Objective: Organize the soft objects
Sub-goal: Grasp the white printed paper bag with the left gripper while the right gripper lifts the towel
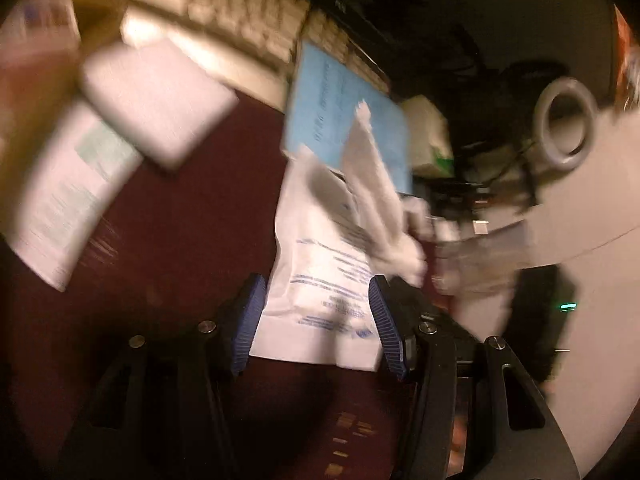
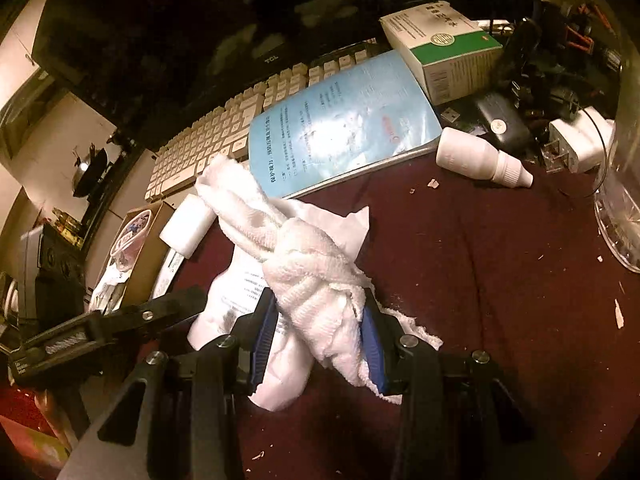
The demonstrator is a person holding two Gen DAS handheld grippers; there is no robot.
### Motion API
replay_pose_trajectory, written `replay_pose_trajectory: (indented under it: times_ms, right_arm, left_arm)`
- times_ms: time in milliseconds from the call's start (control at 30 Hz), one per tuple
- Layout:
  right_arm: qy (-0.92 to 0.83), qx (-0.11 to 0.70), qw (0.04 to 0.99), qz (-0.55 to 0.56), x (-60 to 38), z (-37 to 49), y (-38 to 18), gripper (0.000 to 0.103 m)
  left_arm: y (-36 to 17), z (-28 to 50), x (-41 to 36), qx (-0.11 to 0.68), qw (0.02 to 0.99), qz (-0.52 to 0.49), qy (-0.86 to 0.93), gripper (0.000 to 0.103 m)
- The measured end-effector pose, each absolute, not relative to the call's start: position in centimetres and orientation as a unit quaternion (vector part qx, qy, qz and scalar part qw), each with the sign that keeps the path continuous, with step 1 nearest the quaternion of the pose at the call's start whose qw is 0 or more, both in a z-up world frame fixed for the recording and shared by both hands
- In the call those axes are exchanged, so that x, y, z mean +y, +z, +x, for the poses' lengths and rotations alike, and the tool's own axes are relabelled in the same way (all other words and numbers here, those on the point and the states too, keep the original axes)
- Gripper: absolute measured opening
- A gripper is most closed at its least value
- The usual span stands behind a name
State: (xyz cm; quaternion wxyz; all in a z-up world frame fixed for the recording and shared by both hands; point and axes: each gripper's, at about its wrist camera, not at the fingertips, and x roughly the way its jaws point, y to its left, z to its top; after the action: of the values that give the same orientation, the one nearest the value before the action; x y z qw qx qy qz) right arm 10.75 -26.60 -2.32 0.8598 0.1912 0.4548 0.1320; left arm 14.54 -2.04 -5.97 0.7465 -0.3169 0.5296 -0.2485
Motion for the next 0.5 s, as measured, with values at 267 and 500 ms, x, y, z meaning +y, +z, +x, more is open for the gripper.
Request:
replay_pose_trajectory:
  times_ms: [267, 500]
  right_arm:
    - [0.144, 0.45, 0.858, 0.203, -27.1, 10.6, -2.7, 0.04]
    - [0.146, 0.447, 0.858, 0.208, -27.1, 10.3, -2.7, 0.04]
  left_arm:
    - [-6.8, 15.1, -2.5, 0.525, 0.707, -0.389, -0.272, 0.056]
    - [-5.7, 16.2, -2.1, 0.507, 0.762, -0.337, -0.223, 0.056]
